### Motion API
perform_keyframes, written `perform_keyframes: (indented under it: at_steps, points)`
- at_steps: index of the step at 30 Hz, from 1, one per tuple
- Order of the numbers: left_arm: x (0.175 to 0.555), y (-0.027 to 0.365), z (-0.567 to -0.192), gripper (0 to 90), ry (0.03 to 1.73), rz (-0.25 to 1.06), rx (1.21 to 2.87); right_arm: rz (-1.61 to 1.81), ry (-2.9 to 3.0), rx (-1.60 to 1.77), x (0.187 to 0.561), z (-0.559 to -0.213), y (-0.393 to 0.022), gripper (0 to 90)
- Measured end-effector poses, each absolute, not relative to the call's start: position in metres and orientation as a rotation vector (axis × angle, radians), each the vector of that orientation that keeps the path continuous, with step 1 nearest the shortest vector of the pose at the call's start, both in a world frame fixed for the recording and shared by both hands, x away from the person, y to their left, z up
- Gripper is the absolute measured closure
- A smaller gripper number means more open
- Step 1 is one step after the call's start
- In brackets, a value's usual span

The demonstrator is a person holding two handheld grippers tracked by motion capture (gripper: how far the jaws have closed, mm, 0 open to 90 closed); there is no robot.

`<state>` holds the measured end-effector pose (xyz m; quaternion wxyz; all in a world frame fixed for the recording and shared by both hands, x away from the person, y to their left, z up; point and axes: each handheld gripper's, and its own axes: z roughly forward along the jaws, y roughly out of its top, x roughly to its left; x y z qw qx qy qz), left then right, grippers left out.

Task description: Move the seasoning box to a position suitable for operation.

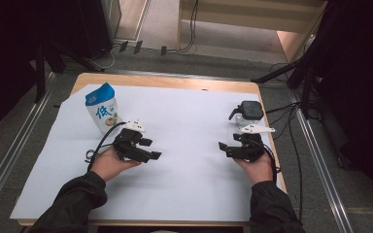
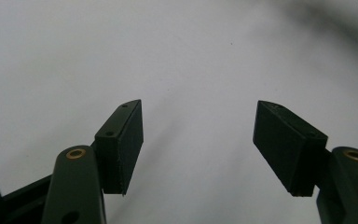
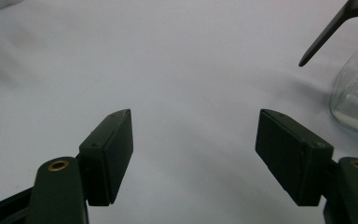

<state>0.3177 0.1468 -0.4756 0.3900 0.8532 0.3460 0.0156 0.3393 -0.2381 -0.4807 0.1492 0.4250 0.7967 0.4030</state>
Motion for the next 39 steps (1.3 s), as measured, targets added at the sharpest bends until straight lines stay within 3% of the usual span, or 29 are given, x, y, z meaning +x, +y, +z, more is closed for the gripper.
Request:
perform_keyframes:
  at_steps: [14, 19, 39]
  points:
    - [0.318, 0.149, -0.475, 34.3, 0.883, 0.047, 2.159, 1.172, 2.280, 1.217, 0.338, -0.479, -0.240, 28.9]
    - [0.319, 0.151, -0.476, 37.8, 0.896, 0.052, 2.163, 1.189, 2.272, 1.223, 0.339, -0.477, -0.244, 32.7]
    - [0.314, 0.155, -0.470, 38.0, 0.882, 0.087, 2.149, 1.143, 2.089, 1.323, 0.343, -0.470, -0.275, 30.8]
